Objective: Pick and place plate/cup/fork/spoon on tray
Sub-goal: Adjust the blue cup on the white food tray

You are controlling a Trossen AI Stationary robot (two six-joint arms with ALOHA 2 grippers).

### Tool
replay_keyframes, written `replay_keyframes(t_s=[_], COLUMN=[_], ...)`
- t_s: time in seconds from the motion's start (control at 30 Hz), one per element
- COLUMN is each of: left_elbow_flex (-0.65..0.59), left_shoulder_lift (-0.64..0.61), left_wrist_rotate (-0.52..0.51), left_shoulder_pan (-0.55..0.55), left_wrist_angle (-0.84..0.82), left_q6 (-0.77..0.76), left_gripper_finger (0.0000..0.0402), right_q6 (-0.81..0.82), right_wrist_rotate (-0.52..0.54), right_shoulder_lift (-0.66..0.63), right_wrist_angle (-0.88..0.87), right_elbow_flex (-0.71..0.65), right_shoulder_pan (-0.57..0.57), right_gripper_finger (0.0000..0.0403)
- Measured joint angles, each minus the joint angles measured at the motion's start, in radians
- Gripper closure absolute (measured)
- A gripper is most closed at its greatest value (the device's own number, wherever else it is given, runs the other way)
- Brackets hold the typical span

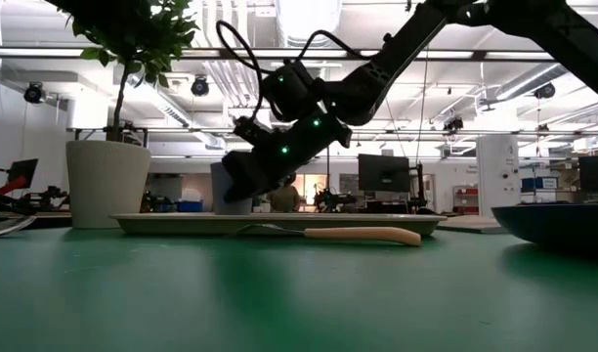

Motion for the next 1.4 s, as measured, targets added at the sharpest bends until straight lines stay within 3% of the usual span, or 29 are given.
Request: replay_keyframes(t_s=[0.7,1.07,1.4], left_elbow_flex=[0.0,0.0,0.001], left_shoulder_lift=[0.0,0.0,0.0], left_wrist_rotate=[-0.03,-0.048,-0.047], left_shoulder_pan=[0.0,0.0,0.004], left_wrist_angle=[0.001,0.002,0.002], left_q6=[0.046,0.073,0.075], left_gripper_finger=[0.0402,0.0402,0.0402], right_q6=[-0.008,0.022,0.08], right_wrist_rotate=[-0.029,-0.07,-0.131], right_shoulder_lift=[0.0,-0.022,-0.019], right_wrist_angle=[0.025,-0.069,0.085], right_elbow_flex=[0.0,0.0,0.0], right_shoulder_pan=[-0.164,-0.23,-0.261], right_gripper_finger=[0.0394,0.0394,0.0394])
